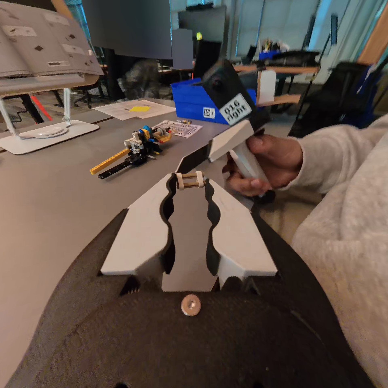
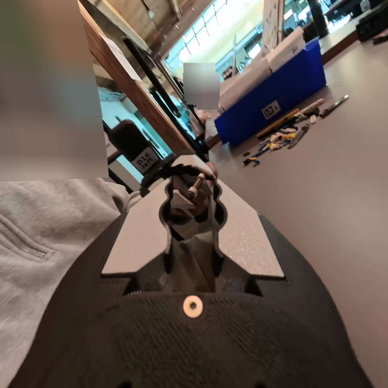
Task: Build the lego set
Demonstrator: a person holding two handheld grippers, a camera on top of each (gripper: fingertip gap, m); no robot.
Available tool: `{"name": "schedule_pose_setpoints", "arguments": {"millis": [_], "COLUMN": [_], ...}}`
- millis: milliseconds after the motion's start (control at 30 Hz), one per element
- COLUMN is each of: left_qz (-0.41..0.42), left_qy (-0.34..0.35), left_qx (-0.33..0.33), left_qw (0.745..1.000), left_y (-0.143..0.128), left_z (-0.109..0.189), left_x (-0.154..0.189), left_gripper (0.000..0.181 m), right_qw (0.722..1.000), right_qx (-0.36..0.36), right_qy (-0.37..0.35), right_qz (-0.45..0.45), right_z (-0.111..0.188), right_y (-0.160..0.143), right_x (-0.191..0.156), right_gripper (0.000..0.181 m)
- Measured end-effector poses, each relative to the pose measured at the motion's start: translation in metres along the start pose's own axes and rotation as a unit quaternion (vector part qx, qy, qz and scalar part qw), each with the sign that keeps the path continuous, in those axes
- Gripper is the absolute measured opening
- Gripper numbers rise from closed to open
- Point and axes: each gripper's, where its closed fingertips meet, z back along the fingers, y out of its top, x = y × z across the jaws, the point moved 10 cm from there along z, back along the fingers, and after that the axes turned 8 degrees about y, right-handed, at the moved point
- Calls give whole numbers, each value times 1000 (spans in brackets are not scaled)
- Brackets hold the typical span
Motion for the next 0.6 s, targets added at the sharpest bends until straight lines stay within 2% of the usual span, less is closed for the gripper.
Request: {"name": "schedule_pose_setpoints", "arguments": {"millis": [167, 200, 300, 467, 600], "left_qz": [-33, -33, 10, 147, 149], "left_qy": [-16, -14, -30, -78, -64], "left_qx": [-9, -13, -16, -7, -22], "left_qw": [999, 999, 999, 986, 986], "left_y": [-3, -3, -4, -5, -8], "left_z": [-2, -2, -3, -4, -3], "left_x": [6, 6, 4, -5, -10], "left_gripper": [26, 24, 19, 21, 5], "right_qw": [998, 998, 998, 993, 986], "right_qx": [-45, -48, -56, -84, -85], "right_qy": [-30, -26, -33, -66, -105], "right_qz": [-14, -15, -6, 54, 99], "right_z": [2, 3, 6, 5, 6], "right_y": [-3, -3, -2, -2, -1], "right_x": [1, 1, -1, -7, -12], "right_gripper": [15, 3, 2, 3, 3]}}
